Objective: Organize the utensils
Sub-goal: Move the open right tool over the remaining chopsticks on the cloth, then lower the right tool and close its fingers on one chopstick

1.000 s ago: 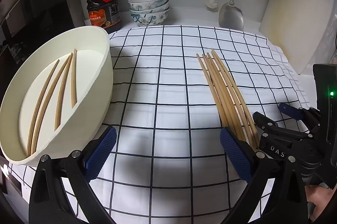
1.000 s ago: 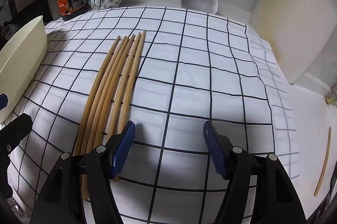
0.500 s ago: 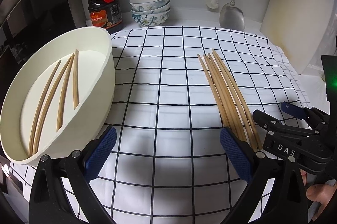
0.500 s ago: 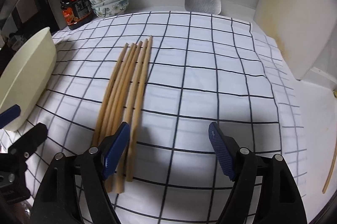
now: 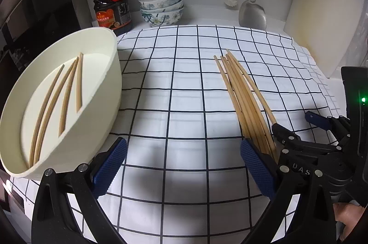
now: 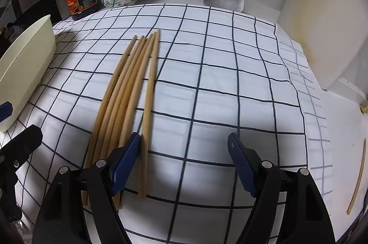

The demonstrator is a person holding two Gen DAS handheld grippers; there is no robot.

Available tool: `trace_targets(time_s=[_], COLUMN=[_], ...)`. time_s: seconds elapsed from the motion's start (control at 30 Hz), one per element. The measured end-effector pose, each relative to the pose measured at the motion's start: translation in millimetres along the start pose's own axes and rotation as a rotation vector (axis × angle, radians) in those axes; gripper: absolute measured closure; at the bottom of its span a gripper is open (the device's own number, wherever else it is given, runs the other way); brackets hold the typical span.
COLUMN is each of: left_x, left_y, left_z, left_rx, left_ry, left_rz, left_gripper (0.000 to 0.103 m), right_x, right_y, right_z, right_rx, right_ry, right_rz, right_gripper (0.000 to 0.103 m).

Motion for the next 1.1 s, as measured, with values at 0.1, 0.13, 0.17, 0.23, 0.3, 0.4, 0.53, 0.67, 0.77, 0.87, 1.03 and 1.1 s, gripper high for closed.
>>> trace_targets(time_s=[0.1,0.13,0.17,0.23,0.3,0.4,0.53,0.67,0.77,0.87,1.03,1.1], left_x=[3,5,6,9,13,19,26,32,38,41,45,45], left_y=[-3,-4,-5,-7,-10,-12,-7,-4,-7,-10,-13,-13], left_z=[4,6,8,12,15,18,22,26,27,29,29,27], left_rx=[0.007,0.013,0.018,0.026,0.031,0.027,0.007,0.019,0.016,0.005,0.012,0.010], left_ry=[-0.001,0.000,0.002,0.003,0.005,0.009,-0.005,0.006,0.007,-0.010,0.001,0.003], left_rz=[-0.007,-0.008,-0.009,-0.015,-0.023,-0.040,-0.050,-0.052,-0.068,-0.083,-0.089,-0.084], left_gripper=[0.006,0.006,0.006,0.006,0.006,0.006,0.006,0.006,0.006,0.006,0.006,0.005], right_x=[1,1,1,1,1,1,1,1,1,1,2,2], right_y=[-1,-1,-1,-2,-3,-4,-3,-4,-4,-4,-4,-4], right_z=[11,14,18,24,29,33,33,38,44,45,45,45], right_rx=[0.027,0.037,0.045,0.060,0.070,0.071,0.067,0.071,0.084,0.083,0.084,0.085], right_ry=[-0.004,-0.005,-0.005,-0.007,-0.007,-0.009,-0.006,-0.010,-0.023,-0.026,-0.026,-0.026], right_rz=[0.001,0.000,0.000,0.000,0.000,-0.001,-0.001,-0.003,-0.003,-0.002,-0.001,-0.001], right_gripper=[0.029,0.029,0.029,0.029,0.029,0.029,0.029,0.029,0.029,0.029,0.029,0.029])
Point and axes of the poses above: each gripper's, at about its wrist camera, not at the fingertips, and x roughly the way its jaws point, z to its right, y to its top, the point moved 8 cm from there along x, roughly the way its jaws point, and after that the axes turned 14 degrees about z, right-handed, at the moved point
